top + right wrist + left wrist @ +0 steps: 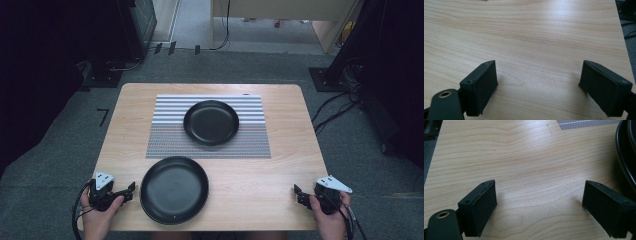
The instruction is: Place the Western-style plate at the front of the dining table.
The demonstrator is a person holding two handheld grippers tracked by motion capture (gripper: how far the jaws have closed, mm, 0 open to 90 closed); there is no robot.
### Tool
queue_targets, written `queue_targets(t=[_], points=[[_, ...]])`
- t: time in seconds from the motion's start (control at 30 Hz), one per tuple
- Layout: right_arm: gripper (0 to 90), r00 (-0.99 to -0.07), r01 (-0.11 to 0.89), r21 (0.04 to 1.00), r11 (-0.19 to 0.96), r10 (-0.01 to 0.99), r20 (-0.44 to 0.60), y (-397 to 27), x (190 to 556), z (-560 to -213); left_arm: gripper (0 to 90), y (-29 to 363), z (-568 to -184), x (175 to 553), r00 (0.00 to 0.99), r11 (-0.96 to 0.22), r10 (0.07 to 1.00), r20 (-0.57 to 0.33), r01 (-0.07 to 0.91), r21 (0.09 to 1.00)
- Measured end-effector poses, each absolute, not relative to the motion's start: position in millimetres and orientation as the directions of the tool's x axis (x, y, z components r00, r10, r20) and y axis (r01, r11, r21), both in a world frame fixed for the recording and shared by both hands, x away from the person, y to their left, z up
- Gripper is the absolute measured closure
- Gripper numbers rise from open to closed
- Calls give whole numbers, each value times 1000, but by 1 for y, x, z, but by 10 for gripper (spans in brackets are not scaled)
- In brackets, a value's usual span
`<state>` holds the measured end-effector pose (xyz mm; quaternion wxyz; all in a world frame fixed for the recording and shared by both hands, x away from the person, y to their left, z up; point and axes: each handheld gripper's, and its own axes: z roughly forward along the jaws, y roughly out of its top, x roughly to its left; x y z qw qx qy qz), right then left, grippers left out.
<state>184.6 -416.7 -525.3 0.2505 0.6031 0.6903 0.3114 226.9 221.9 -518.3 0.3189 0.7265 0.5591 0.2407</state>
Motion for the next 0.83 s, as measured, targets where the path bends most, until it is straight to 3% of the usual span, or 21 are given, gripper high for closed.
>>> queue_targets(t=[0.83], points=[[120, -147, 679, 730, 79, 989, 30, -416, 187, -525, 131, 219, -518, 227, 234, -160, 972, 1, 661, 733]])
